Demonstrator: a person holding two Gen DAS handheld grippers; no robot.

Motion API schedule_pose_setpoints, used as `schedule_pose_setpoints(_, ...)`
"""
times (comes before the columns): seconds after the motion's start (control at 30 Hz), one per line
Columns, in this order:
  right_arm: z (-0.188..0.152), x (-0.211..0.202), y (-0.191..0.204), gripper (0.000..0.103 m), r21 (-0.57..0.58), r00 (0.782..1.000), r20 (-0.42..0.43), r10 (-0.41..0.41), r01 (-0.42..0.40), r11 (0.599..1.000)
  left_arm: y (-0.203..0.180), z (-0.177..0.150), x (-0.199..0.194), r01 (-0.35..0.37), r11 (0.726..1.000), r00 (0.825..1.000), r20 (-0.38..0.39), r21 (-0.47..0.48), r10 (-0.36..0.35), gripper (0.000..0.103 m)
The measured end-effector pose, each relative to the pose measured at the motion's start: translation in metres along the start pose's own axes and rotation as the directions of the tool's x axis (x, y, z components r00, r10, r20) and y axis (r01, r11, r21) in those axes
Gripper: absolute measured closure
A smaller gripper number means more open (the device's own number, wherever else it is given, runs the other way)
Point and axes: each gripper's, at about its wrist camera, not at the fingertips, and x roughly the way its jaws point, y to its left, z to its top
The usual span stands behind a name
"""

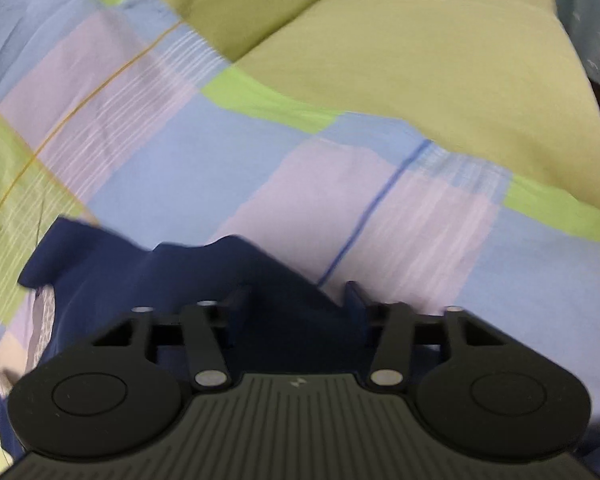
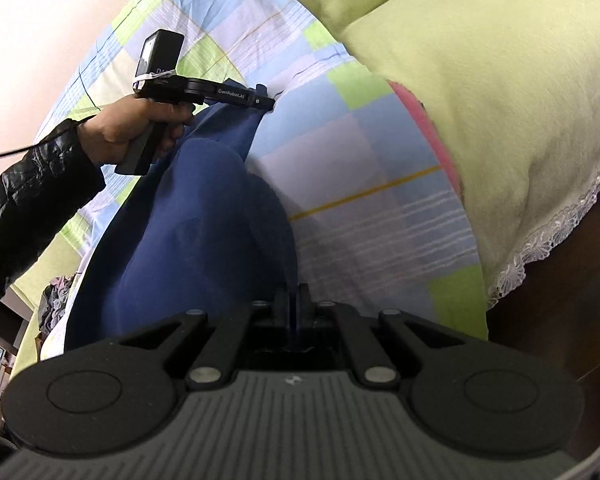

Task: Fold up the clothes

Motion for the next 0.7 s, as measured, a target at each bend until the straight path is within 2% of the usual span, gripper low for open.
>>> schedule_pose_setpoints(0.03, 0.001, -0.001, 0.0, 0.101, -0.001, 1.0, 0.003, 0.001, -0.001, 1.0, 0.004, 0.002, -0.004, 0.001, 1.0, 0.999, 0.036, -0.027, 0.0, 0.097)
schedule_pose_setpoints(0.07, 0.001, -0.001, 0.0, 0.101, -0.002, 1.0, 0.006, 0.002, -0.002, 1.0, 0.015, 0.005, -0.012, 0.024, 0.995, 0.995, 0.099, -0.1, -0.014, 0.097)
schedule_pose_setpoints(0.1, 0.002, -0.003, -0.001, 0.101, -0.001, 1.0, 0.018, 0.0, 0.0, 1.0, 0.021, 0.008, -0.017, 0.035, 0.989, 0.99, 0.139, -0.141, -0.016, 0.103)
schedule_pose_setpoints(0.13, 0.003, -0.006, -0.001, 0.102, 0.001, 0.999, 0.039, -0.007, 0.006, 1.0, 0.033, 0.012, -0.027, 0.062, 0.976, 0.972, 0.236, -0.207, -0.012, 0.103)
schedule_pose_setpoints(0.17, 0.004, -0.011, -0.001, 0.102, 0.002, 0.998, 0.064, -0.018, 0.018, 1.0, 0.043, 0.015, -0.038, 0.103, 0.964, 0.94, 0.34, -0.245, -0.014, 0.103)
schedule_pose_setpoints(0.23, 0.006, -0.018, -0.002, 0.102, 0.002, 0.995, 0.095, -0.031, 0.03, 1.0, 0.05, 0.024, -0.04, 0.142, 0.952, 0.929, 0.367, -0.27, -0.034, 0.103)
schedule_pose_setpoints(0.33, 0.006, -0.017, -0.002, 0.101, -0.006, 0.997, 0.073, -0.024, 0.024, 1.0, 0.045, 0.031, -0.033, 0.145, 0.96, 0.943, 0.327, -0.24, -0.06, 0.103)
schedule_pose_setpoints(0.47, 0.003, -0.013, -0.002, 0.1, -0.01, 0.999, 0.03, -0.016, 0.017, 1.0, 0.04, 0.015, -0.035, 0.158, 0.964, 0.957, 0.275, -0.214, -0.095, 0.102)
schedule_pose_setpoints(0.53, 0.004, -0.017, -0.002, 0.097, -0.007, 0.998, 0.047, -0.038, 0.039, 0.999, 0.036, -0.001, -0.042, 0.147, 0.972, 0.966, 0.239, -0.185, -0.1, 0.087)
schedule_pose_setpoints(0.63, 0.018, -0.028, 0.007, 0.097, -0.037, 0.99, 0.137, -0.04, 0.046, 0.998, 0.03, -0.035, -0.064, 0.146, 0.976, 0.97, 0.218, -0.161, -0.109, 0.068)
schedule_pose_setpoints(0.7, 0.032, -0.028, 0.013, 0.097, -0.063, 0.982, 0.188, -0.014, 0.026, 0.998, 0.026, -0.064, -0.08, 0.159, 0.973, 0.971, 0.203, -0.169, -0.124, 0.068)
